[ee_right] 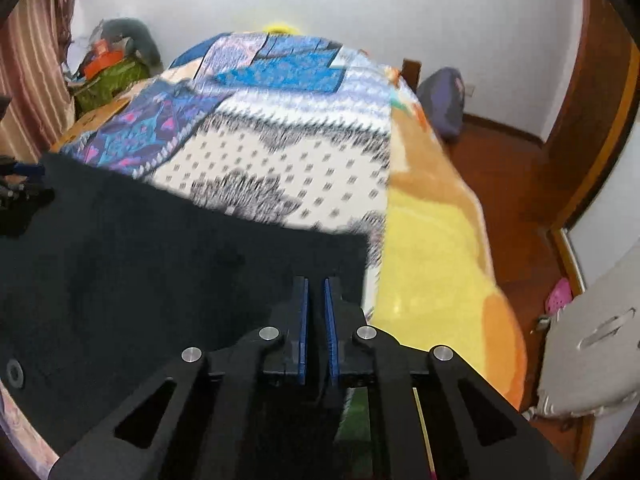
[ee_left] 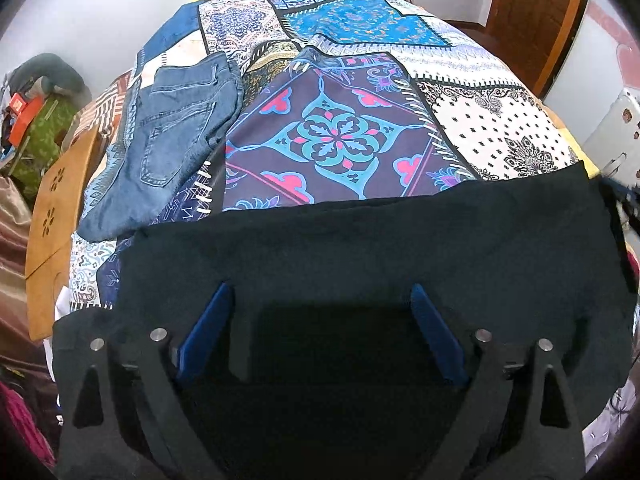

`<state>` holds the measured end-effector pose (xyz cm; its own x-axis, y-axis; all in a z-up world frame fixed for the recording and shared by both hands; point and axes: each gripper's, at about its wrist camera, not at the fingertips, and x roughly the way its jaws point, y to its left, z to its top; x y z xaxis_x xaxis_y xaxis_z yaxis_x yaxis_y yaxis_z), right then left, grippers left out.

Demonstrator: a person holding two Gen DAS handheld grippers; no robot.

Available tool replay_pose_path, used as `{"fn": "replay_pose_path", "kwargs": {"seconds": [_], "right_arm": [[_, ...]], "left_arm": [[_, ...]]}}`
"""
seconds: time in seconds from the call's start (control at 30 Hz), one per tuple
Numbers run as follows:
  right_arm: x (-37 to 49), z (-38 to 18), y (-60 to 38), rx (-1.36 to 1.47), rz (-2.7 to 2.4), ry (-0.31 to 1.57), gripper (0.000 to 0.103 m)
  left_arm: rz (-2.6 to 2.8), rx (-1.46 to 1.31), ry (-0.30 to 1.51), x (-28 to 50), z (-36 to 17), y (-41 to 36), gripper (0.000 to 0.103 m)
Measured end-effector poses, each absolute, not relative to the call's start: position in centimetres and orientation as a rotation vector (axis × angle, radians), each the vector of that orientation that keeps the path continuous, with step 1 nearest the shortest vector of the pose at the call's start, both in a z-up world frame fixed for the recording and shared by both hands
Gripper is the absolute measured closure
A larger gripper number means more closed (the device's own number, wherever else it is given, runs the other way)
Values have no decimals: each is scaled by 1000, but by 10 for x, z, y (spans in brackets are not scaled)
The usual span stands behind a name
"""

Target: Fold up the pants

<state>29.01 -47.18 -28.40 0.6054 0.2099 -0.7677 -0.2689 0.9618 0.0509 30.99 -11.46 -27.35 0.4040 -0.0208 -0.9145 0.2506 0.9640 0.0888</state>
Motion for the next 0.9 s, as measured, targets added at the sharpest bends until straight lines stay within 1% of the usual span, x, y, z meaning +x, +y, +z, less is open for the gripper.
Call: {"fn": "replay_pose_path", "kwargs": {"seconds": [0.1,0.2,0.37,0.43,0.47,0.5,0.57,0.6,0.73,0.9], "right_arm": [[301,-275,-484,-36,242,839,97],[316,-276,-489,-1,220,846,98],[330,-291,-483,-16,194,966,98],[321,-279,-482,4,221,948,94],[316,-273,-480,7,231,935,89],[311,-264,-477,12,230,925,81],[301,-248,-466,8,269,903,72],[298,-240,-458,5,297,892,71],[292,-208,-409,-1,451,862,70],[298,-187,-329,-3,625,845,65]], "left_arm": [[-172,228,1145,310,-273,-115,11],[-157,244,1129,306,-265,-112,11],[-121,229,1047,282,-229,-86,11],[-94,202,1021,273,-216,-68,11],[-75,182,1009,267,-209,-56,11],[-51,161,998,261,-202,-40,11],[-7,137,983,252,-193,-14,11],[22,120,975,247,-189,3,11],[93,43,969,237,-185,61,11],[167,-18,957,235,-199,130,11]]}}
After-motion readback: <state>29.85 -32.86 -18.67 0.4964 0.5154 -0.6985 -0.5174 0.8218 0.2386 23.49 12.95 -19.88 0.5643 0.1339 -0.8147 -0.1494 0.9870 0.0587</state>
